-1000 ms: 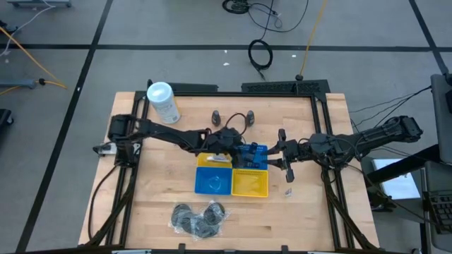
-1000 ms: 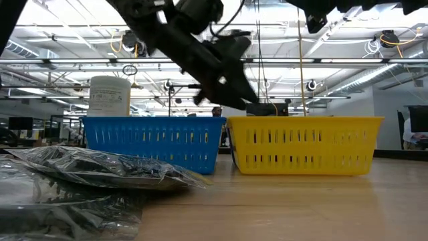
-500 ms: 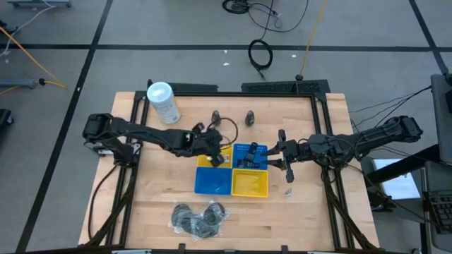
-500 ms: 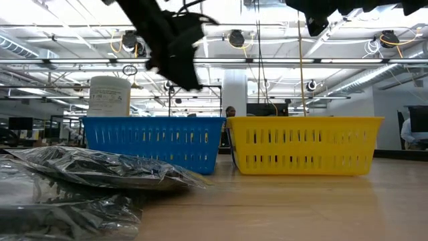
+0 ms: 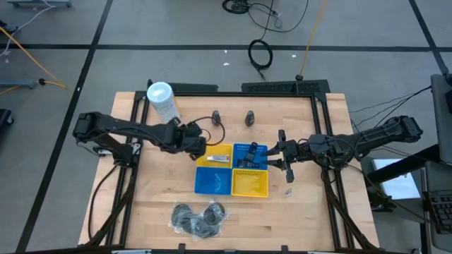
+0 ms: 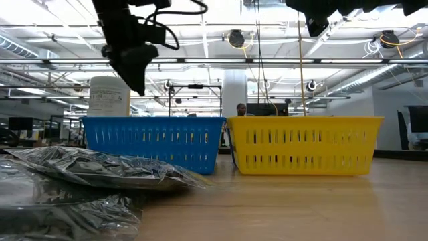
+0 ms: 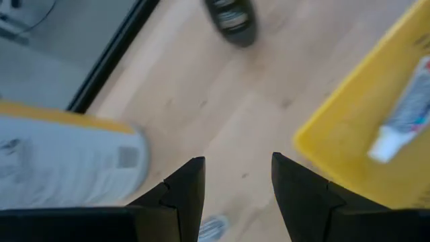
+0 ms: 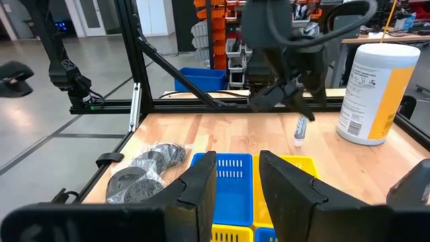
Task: Pick & Place Travel size toiletries
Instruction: Put the white toothpaste into the left yellow bin
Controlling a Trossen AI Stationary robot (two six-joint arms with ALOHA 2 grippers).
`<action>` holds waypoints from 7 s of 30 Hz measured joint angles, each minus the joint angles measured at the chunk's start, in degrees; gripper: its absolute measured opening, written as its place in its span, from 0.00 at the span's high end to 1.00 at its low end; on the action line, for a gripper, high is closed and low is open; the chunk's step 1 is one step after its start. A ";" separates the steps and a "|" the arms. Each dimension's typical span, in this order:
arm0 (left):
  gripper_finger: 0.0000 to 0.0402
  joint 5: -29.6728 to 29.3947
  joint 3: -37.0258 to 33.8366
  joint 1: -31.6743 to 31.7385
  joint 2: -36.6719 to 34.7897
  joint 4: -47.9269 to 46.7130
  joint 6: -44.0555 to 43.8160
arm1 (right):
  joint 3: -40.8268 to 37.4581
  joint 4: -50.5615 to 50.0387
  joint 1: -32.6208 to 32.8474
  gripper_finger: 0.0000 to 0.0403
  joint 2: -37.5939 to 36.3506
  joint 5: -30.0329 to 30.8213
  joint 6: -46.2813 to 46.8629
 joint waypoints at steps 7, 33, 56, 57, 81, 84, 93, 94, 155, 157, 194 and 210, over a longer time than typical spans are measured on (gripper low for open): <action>0.58 5.13 0.00 4.94 -2.10 -6.05 1.72 | 0.00 -0.36 0.00 0.74 -0.02 -0.02 0.02; 0.58 24.44 -0.02 16.34 -1.99 -12.23 17.65 | 0.00 -0.88 0.02 0.74 -0.02 -0.02 0.02; 0.58 26.22 -9.17 16.34 -1.99 -10.60 19.52 | 0.00 -0.82 0.00 0.74 -0.02 0.02 0.02; 0.58 26.19 -9.18 16.34 -1.99 -10.46 19.72 | 0.00 -0.82 0.00 0.74 -0.02 0.02 0.02; 1.00 28.49 -9.18 16.34 -1.99 -8.98 21.15 | 0.00 -0.84 0.00 0.75 -0.02 0.15 0.00; 1.00 29.96 -9.18 16.23 -1.99 -8.98 21.13 | 0.00 -0.84 0.00 0.75 0.01 0.15 -0.13; 1.00 30.68 -4.75 13.71 -1.95 -11.05 20.06 | 0.00 -0.87 0.00 0.75 -0.01 0.17 -0.15; 1.00 30.56 -3.65 13.22 -1.95 -11.72 19.90 | -0.05 -0.81 0.00 0.75 0.01 0.17 -0.17; 1.00 29.96 15.69 -2.69 -1.97 16.65 34.07 | 10.42 17.08 -6.73 0.60 31.43 1.54 -4.50; 1.00 29.97 15.68 -2.69 -1.97 17.34 34.28 | 10.34 17.57 -6.71 0.59 31.47 1.51 -4.59; 0.99 30.05 15.67 -2.69 -1.97 20.97 34.64 | 10.34 19.74 -6.64 0.89 31.81 1.27 -6.11; 0.64 28.53 15.67 -2.69 -1.97 22.37 34.24 | 10.34 16.09 -6.97 0.89 31.79 1.62 -4.91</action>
